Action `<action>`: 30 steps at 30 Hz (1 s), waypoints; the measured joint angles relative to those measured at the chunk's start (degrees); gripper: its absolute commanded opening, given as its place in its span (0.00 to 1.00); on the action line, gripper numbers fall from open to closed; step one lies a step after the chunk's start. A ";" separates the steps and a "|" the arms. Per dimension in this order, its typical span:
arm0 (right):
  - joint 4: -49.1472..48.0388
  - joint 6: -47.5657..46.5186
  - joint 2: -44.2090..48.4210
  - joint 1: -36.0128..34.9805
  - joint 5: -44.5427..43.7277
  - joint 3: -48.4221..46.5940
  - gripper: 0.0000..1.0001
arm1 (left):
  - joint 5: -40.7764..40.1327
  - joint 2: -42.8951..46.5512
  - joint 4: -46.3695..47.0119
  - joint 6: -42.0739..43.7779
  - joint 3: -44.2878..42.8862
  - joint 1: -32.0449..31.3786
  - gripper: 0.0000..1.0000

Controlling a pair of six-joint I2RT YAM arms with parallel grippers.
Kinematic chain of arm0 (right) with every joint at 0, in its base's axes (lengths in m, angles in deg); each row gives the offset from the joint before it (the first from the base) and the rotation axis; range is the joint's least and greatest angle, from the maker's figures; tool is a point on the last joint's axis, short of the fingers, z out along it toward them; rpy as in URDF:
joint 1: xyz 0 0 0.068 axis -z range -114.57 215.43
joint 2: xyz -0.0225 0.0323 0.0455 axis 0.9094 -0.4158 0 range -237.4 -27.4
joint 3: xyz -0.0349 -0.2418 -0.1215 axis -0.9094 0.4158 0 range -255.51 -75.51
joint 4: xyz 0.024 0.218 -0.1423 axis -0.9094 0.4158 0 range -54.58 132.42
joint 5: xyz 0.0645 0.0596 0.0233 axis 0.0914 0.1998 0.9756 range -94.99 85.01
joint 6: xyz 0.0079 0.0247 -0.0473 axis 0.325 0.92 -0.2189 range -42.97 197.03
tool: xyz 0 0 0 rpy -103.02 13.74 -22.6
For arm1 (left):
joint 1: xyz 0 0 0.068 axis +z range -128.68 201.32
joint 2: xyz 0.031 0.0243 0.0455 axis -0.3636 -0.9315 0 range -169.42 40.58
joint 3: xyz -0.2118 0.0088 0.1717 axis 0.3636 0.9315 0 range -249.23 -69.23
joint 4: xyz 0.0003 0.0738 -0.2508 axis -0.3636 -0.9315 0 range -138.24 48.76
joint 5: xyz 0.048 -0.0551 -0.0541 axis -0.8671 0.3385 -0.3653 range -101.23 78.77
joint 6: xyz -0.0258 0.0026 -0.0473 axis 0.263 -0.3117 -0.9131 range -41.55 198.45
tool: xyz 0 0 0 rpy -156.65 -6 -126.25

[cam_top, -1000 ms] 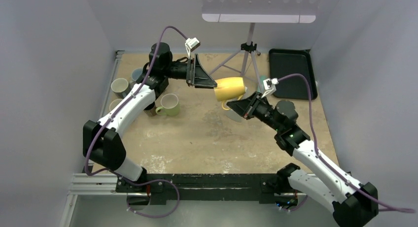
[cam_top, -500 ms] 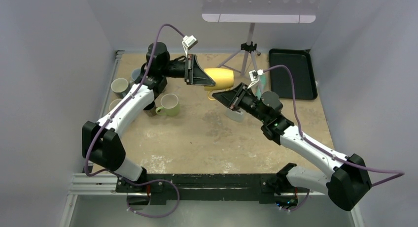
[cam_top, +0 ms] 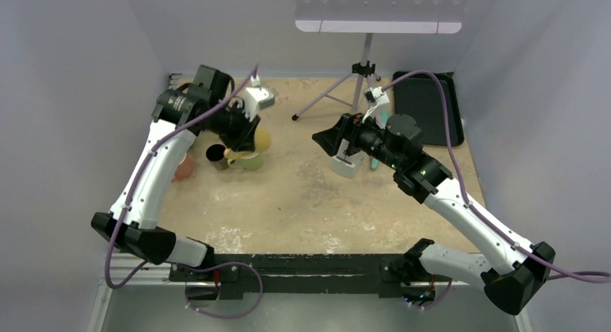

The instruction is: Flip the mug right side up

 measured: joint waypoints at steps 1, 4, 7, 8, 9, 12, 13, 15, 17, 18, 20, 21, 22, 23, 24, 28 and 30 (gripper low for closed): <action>1.25 -1.07 0.00 0.00 -0.63 -0.31 0.88 | -3.74 1.57 -2.91 4.13 2.82 0.00 0.00; 3.93 -3.63 -0.50 0.00 -2.75 -0.72 0.88 | -13.49 7.32 -7.96 13.22 17.20 0.44 0.00; 5.38 -5.42 -1.29 0.00 -4.26 -0.72 0.88 | -21.68 10.82 -11.82 18.29 31.87 2.47 0.00; 5.57 -5.81 -1.51 0.00 -4.50 -0.72 0.88 | -23.85 11.15 -12.20 19.39 35.23 3.58 0.00; 5.88 -6.38 -1.79 0.00 -4.81 -0.79 0.89 | -25.99 11.23 -11.91 20.55 38.27 5.05 0.00; 6.29 -7.80 -2.62 0.00 -5.88 -1.25 0.89 | -29.44 11.30 -6.80 23.06 43.58 8.79 0.00; 6.34 -8.17 -2.80 0.00 -6.14 -1.38 0.89 | -29.94 11.32 -4.70 23.56 44.70 9.35 0.00; 6.38 -8.87 -2.86 0.00 -6.78 -1.46 0.89 | -30.27 11.32 0.59 24.81 47.12 9.84 0.00; 6.45 -9.44 -2.86 0.00 -7.34 -1.46 0.89 | -29.62 11.30 5.07 25.68 49.29 10.01 0.00; 6.47 -9.60 -2.84 0.00 -7.54 -1.46 0.89 | -29.29 11.28 7.06 26.18 50.34 10.05 0.00; 6.51 -9.99 -2.75 0.00 -7.89 -1.46 0.91 | -29.05 10.71 9.99 26.62 52.09 10.14 0.02; 6.64 -10.16 -2.67 0.00 -8.41 -1.46 0.91 | -29.00 9.99 11.19 26.86 52.83 10.25 0.08; 6.73 -10.32 -2.54 0.00 -8.72 -1.46 0.91 | -29.09 9.16 11.26 27.06 52.92 10.29 0.17; 6.73 -10.56 -2.38 0.00 -9.09 -1.46 0.91 | -28.94 9.14 11.39 27.04 52.76 10.32 0.30; 6.82 -10.75 -2.23 0.02 -9.38 -1.46 0.92 | -28.79 9.14 11.52 27.02 52.78 10.43 0.39; 7.82 -11.58 -1.92 0.44 -11.21 -1.46 0.92 | -27.61 9.22 12.68 27.43 52.96 10.51 0.61; 8.72 -12.09 -1.77 1.09 -12.37 -1.46 0.92 | -26.56 10.19 12.41 27.06 52.63 10.56 0.68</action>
